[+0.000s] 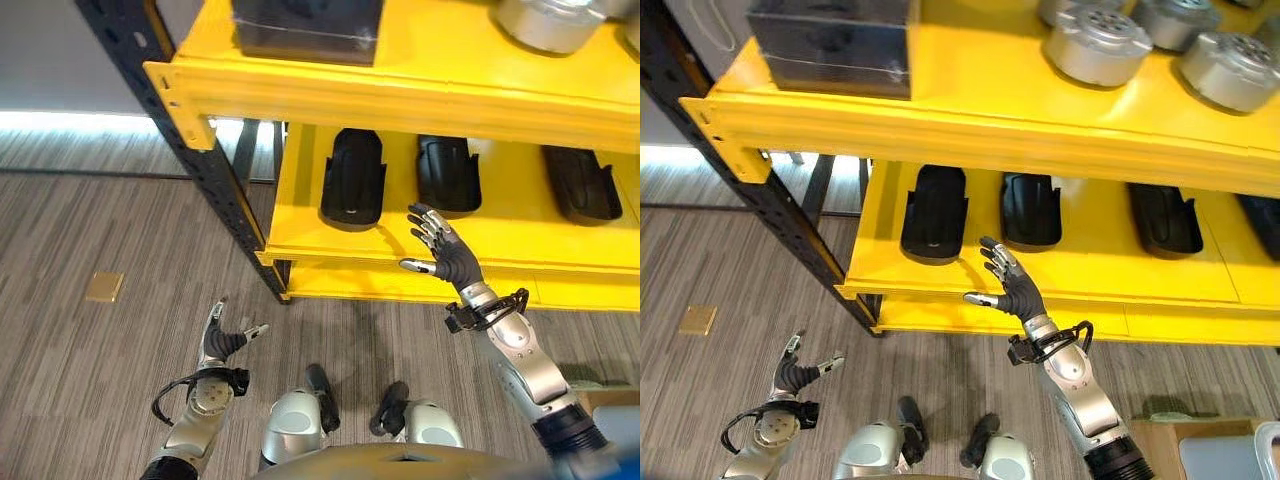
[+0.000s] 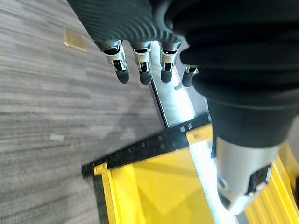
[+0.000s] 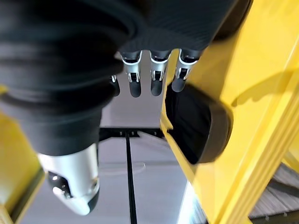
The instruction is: Move parts from the plastic box to the shelf.
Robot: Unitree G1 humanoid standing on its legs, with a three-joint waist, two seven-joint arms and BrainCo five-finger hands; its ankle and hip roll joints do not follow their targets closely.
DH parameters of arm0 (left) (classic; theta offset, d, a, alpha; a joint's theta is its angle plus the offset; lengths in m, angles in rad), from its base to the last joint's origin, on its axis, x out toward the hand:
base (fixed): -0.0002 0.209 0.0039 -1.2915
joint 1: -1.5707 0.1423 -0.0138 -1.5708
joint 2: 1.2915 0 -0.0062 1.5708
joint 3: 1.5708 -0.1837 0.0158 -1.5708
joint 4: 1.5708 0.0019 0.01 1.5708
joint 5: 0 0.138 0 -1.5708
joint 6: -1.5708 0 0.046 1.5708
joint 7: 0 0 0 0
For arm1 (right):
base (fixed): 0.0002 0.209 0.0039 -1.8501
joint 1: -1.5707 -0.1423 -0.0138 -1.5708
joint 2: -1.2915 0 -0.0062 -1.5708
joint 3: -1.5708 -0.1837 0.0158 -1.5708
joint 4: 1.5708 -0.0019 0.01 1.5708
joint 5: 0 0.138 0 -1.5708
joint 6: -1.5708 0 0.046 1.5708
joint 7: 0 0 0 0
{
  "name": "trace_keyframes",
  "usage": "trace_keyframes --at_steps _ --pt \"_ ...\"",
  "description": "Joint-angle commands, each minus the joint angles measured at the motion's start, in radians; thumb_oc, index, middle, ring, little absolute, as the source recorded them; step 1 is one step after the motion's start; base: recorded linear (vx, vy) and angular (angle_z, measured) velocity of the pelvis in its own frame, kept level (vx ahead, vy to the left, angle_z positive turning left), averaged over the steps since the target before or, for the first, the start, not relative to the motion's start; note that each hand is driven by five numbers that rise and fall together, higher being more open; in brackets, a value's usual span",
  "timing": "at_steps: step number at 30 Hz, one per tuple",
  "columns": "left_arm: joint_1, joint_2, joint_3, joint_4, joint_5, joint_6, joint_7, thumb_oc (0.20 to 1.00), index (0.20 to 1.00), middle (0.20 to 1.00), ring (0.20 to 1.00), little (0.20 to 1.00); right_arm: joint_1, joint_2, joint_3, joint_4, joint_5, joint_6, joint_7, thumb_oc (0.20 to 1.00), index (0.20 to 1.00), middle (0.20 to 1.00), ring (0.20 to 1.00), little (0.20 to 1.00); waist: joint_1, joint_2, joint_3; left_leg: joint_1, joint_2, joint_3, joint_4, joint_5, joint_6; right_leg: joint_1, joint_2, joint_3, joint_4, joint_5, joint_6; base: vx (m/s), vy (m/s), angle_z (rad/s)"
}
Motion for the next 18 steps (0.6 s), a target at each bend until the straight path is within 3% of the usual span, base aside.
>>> trace_keyframes --at_steps 1,3,8,10,11,13,14,18 --pt "-0.016 -0.009 -0.013 -0.046 -0.007 -0.035 0.001 1.0 1.0 1.0 1.0 1.0 -0.022 -0.044 -0.054 -0.041 0.054 -0.033 0.033 1.0 1.0 1.0 1.0 1.0 -0.003 0.006 0.008 -0.015 0.036 -0.087 0.001 0.072 -0.128 0.07 0.088 0.062 -0.125 0.03 0.025 0.19 -0.105 0.01" --pt "-0.015 -0.012 -0.02 -0.041 -0.004 -0.045 0.008 1.0 1.0 1.0 1.0 1.0 -0.019 -0.042 -0.054 -0.031 0.067 -0.042 0.04 1.0 1.0 1.0 1.0 1.0 -0.019 0.009 0.013 -0.027 0.047 -0.083 0.024 0.064 -0.131 0.067 0.083 0.091 -0.143 0.042 0.023 0.19 -0.168 -0.06" --pt "-0.022 0.0 -0.019 -0.078 -0.044 -0.063 -0.037 1.0 1.0 1.0 1.0 1.0 -0.038 -0.029 -0.033 -0.014 0.074 -0.079 0.041 1.0 1.0 1.0 1.0 1.0 -0.026 0.021 0.028 -0.058 0.072 -0.066 0.088 0.051 -0.141 0.066 0.081 0.084 -0.141 0.029 0.012 0.13 -0.23 -0.06" --pt "-0.03 0.021 -0.015 -0.115 -0.048 -0.051 -0.045 1.0 1.0 1.0 1.0 1.0 -0.046 -0.025 -0.031 -0.018 0.081 -0.09 0.045 1.0 1.0 1.0 1.0 1.0 -0.035 0.022 0.034 -0.063 0.082 -0.018 0.181 -0.007 -0.121 0.069 0.072 0.049 -0.117 -0.003 -0.012 0.12 -0.284 -0.01" --pt "-0.03 0.023 -0.014 -0.119 -0.049 -0.048 -0.045 1.0 1.0 1.0 1.0 1.0 -0.046 -0.025 -0.031 -0.019 0.081 -0.09 0.044 1.0 1.0 1.0 1.0 1.0 -0.035 0.022 0.035 -0.066 0.085 -0.017 0.192 -0.012 -0.121 0.069 0.072 0.047 -0.114 -0.006 -0.013 0.09 -0.2 0.03" --pt "-0.034 0.032 -0.014 -0.138 -0.052 -0.031 -0.05 1.0 1.0 1.0 1.0 1.0 -0.05 -0.026 -0.029 -0.026 0.078 -0.087 0.03 1.0 1.0 1.0 1.0 1.0 -0.037 0.018 0.041 -0.096 0.112 0.012 0.34 -0.032 -0.127 0.081 0.07 0.026 -0.103 -0.028 -0.036 0.12 -0.249 0.03" --pt "-0.032 0.034 -0.016 -0.15 -0.062 -0.017 -0.06 1.0 1.0 1.0 1.0 1.0 -0.063 -0.024 -0.015 -0.026 0.058 -0.089 0.007 1.0 1.0 1.0 1.0 1.0 -0.029 0.028 0.052 -0.147 0.151 -0.012 0.461 0.018 -0.156 0.092 0.082 0.032 -0.078 -0.057 -0.064 0.16 -0.237 0.08" --pt "-0.012 0.028 -0.016 -0.181 -0.052 0.02 -0.07 1.0 1.0 1.0 1.0 1.0 -0.085 -0.015 0.012 -0.026 0.048 -0.077 -0.021 1.0 1.0 1.0 1.0 1.0 -0.03 0.043 0.043 -0.109 0.217 -0.025 0.434 0.033 -0.149 0.075 0.073 0.021 0.004 -0.119 -0.09 0.14 0.023 -0.23"
